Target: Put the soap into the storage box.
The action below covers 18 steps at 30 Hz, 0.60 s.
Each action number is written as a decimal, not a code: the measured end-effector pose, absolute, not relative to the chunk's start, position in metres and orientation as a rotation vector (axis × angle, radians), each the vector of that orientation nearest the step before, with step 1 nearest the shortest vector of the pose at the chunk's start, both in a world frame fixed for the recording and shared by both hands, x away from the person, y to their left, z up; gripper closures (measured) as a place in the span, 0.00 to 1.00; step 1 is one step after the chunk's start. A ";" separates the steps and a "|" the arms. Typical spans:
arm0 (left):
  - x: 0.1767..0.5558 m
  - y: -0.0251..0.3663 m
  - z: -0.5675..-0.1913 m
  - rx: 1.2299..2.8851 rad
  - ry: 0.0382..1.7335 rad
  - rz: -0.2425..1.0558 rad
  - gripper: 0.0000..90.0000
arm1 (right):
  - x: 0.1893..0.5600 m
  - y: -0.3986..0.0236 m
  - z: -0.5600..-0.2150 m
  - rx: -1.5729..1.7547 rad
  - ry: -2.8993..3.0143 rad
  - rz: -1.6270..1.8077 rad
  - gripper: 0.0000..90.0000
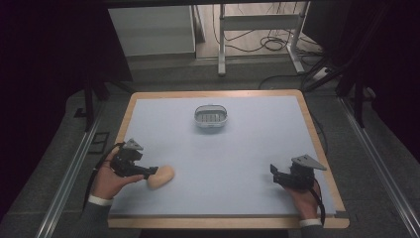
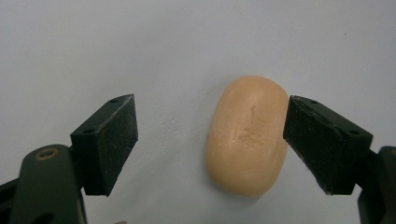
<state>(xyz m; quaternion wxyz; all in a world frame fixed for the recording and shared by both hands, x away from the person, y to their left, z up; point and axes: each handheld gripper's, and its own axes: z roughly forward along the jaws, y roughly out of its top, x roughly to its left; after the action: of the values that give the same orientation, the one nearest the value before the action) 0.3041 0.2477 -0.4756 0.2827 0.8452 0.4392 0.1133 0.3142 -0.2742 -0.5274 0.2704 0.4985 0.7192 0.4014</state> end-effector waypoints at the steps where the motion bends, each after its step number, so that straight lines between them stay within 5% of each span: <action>1: 0.304 0.246 -0.476 2.267 1.174 0.304 0.20 | 0.314 -0.274 -0.527 1.344 1.937 1.080 0.11; 18: 0.306 0.229 -0.489 2.361 1.140 0.271 0.20 | 0.315 -0.274 -0.528 1.355 1.933 1.075 0.11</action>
<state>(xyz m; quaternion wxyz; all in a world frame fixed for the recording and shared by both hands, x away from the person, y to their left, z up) 0.3058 0.2293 -0.4890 0.2504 0.8672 0.4188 0.0996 0.3147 -0.2742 -0.5275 0.2705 0.5029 0.7174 0.3991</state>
